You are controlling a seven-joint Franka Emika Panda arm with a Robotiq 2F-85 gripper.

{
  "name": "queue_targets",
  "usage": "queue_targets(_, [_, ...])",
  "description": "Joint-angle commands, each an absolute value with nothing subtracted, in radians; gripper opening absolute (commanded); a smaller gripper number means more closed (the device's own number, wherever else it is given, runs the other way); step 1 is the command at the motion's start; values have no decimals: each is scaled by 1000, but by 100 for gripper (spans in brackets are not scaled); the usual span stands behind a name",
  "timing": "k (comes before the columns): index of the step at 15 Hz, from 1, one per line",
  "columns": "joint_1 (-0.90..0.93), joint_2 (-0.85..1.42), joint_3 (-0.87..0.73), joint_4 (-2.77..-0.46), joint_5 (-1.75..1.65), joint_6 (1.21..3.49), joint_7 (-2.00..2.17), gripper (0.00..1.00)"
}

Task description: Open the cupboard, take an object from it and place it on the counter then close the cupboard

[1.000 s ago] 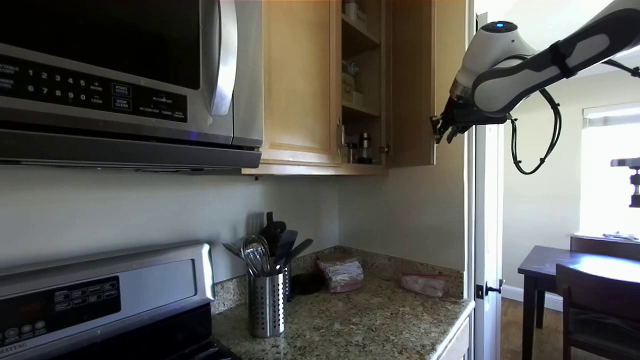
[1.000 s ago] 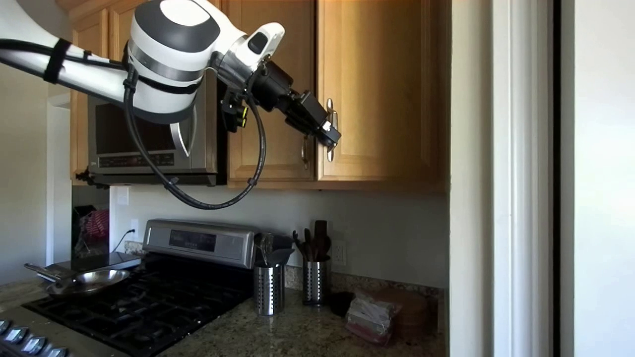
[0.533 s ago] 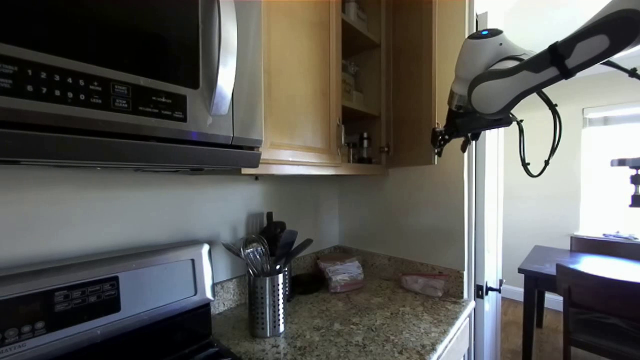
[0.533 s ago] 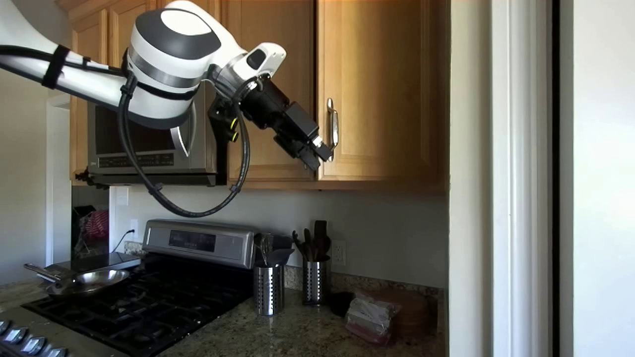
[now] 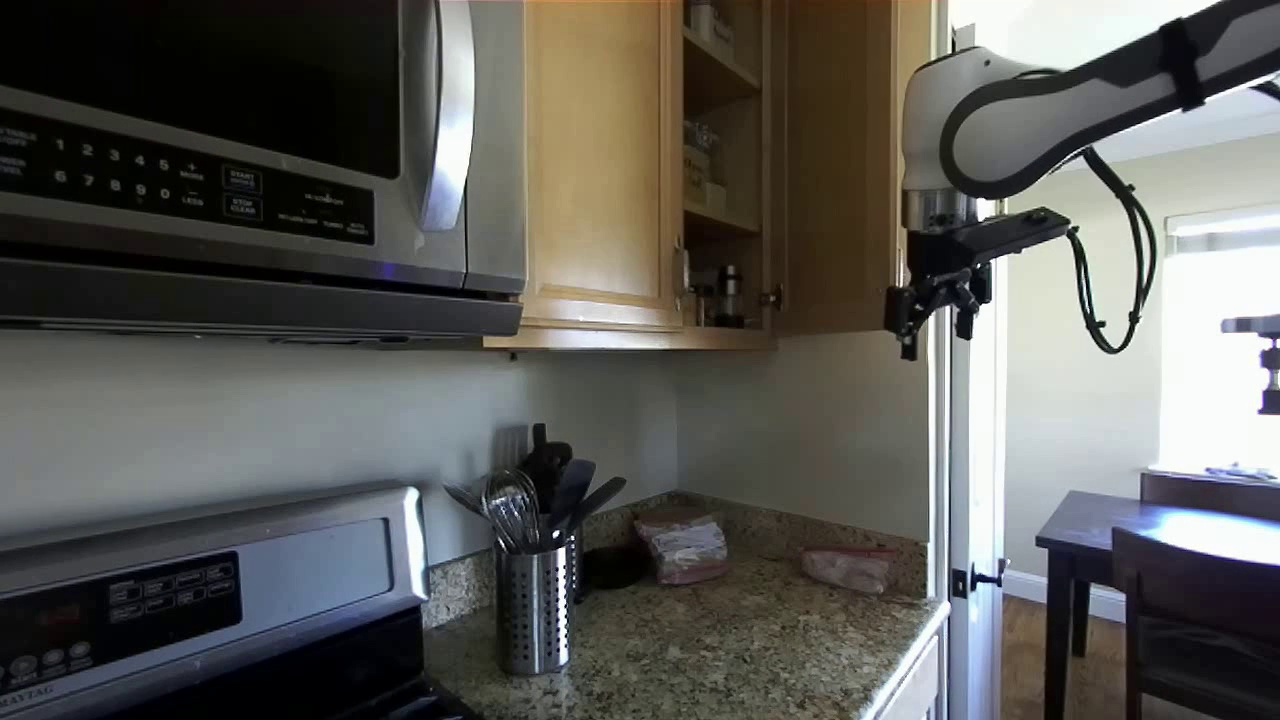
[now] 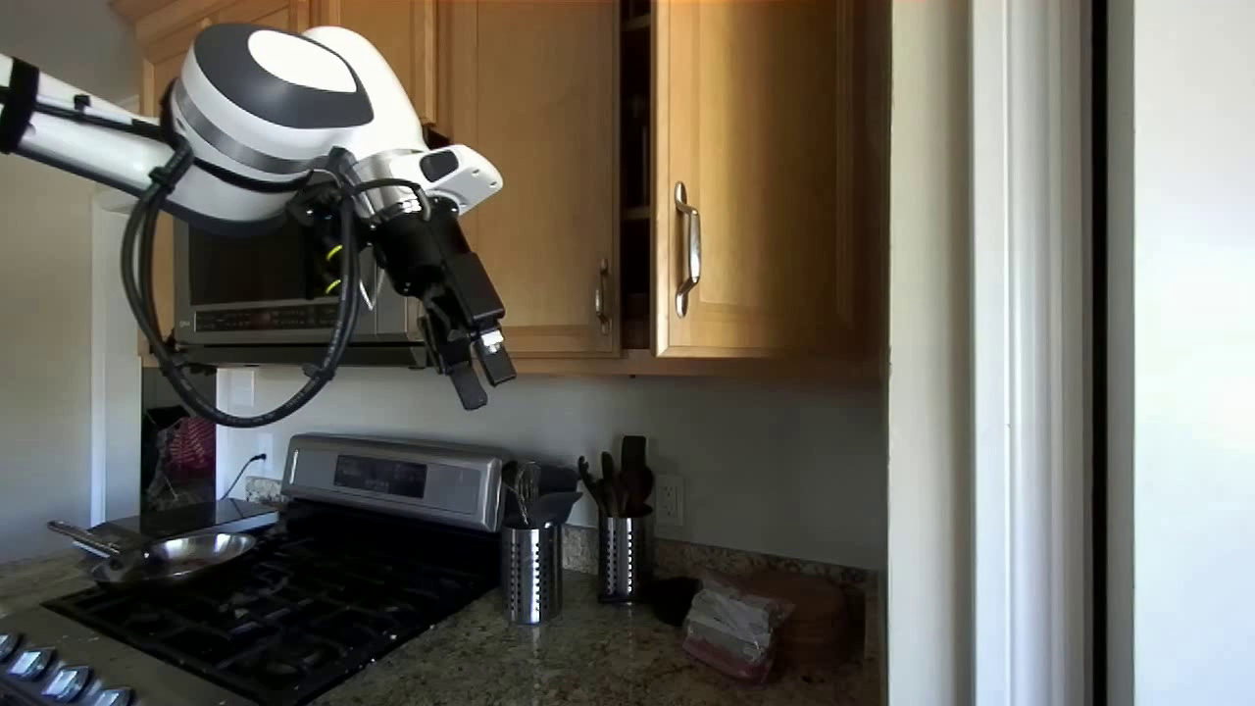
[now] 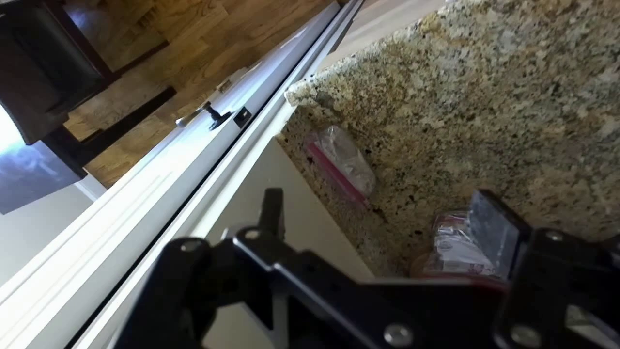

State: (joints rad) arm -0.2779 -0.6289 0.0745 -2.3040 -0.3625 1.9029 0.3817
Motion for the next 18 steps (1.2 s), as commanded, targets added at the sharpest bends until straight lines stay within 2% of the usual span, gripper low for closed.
queue_targets(1, [-233,-626,65,-2268,-365,1836,365,67])
queue_targets(7, [-228,-450,50,-2138,-372,1946,387,26])
queue_targets(10, [-222,-312,22,-2032,-351,2050,363,8])
queue_targets(11, [-219,-271,11,-1999,-338,2083,352,16])
queue_targets(12, [-214,-225,-7,-1963,-316,2122,329,44])
queue_targets(13, [-210,-189,-18,-1931,-300,2147,312,42])
queue_targets(14, [-206,-151,-34,-1896,-272,2171,279,44])
queue_targets(18, [-193,-49,-79,-1783,-145,2252,125,69])
